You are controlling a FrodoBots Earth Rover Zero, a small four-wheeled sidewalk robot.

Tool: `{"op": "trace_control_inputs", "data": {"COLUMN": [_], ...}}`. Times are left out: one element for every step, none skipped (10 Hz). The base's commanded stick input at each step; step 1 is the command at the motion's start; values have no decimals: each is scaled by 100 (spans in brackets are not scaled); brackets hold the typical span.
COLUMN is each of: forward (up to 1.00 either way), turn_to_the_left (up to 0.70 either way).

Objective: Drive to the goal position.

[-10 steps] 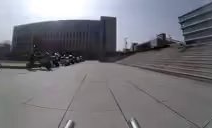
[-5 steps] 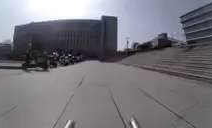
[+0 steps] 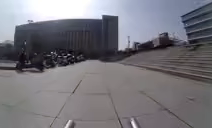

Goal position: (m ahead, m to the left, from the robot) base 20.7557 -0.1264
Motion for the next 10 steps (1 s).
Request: {"op": "trace_control_inputs", "data": {"forward": [100, 100, 100, 100, 100, 100, 100, 100, 100, 100], "turn_to_the_left": [0, 0, 0, 0, 0, 0, 0, 0, 0, 0]}}
